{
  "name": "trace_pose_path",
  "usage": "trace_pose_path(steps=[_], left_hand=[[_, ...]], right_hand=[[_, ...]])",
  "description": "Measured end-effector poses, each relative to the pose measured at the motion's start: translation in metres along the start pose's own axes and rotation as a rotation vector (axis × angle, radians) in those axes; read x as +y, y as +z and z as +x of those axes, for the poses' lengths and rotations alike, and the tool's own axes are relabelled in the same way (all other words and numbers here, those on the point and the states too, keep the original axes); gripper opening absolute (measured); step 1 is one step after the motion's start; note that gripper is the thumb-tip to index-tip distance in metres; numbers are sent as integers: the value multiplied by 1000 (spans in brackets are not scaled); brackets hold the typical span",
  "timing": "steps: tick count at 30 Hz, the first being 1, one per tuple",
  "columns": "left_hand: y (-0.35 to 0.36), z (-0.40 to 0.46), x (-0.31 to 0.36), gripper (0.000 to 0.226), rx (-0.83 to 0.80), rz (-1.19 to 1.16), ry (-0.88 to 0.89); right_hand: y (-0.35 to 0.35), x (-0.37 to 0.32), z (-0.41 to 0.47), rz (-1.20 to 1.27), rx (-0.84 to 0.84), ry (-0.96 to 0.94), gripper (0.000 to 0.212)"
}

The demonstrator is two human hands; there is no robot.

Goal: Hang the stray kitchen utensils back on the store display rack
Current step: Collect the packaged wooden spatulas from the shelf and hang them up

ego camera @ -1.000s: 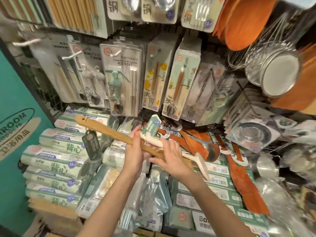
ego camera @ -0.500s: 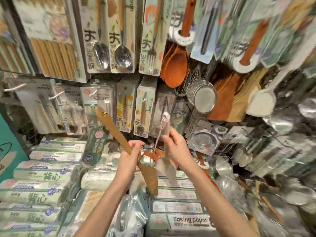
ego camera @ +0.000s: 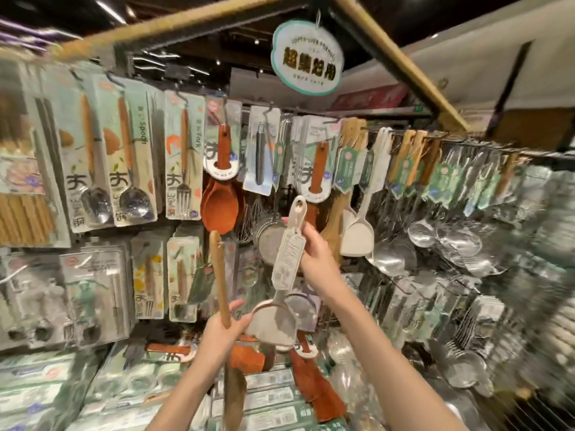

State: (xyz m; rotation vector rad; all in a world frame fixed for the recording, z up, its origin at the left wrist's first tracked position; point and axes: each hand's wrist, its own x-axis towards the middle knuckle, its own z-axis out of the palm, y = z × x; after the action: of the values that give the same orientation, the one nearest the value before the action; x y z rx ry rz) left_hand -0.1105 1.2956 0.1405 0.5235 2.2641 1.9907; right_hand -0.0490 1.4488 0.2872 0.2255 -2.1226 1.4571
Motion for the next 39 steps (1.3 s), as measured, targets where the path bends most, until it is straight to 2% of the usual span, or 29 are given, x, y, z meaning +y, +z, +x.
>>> trace_pose_path(steps=[2,6,10,12,15,18,22,27,35,39], left_hand=[[24,6,7,33,9,17,-25],[78,17,31,8,43,-27,-33],[132,32,56,18,96,-57,-40],[158,40,72,11,69,-62,-33],[192,54,92,7,80,21,-59],[215,62,109,19,146,50,-105],[229,68,124,36,134,20,-123],[235,71,128,16,145,43,-102],[237,71,124,24,144,18,-94],[230,72,129,27,164,19,-26]], right_hand=[[-28,-9,8,21,25,-17,37],[-86,-20,28,64,65,-48,39],[-146,-18,49,104,92,-110,47],[-174,-14,62,114,131,-170,57],[-209,-6,84,96,150,-215,60],[-231,2,106,90,150,-207,59],[-247,12,130,25,178,-189,59],[-250,18,141,32,193,-132,58],[-240,35,155,-22,182,-22,62],[-233,41,168,-79,228,10,64]])
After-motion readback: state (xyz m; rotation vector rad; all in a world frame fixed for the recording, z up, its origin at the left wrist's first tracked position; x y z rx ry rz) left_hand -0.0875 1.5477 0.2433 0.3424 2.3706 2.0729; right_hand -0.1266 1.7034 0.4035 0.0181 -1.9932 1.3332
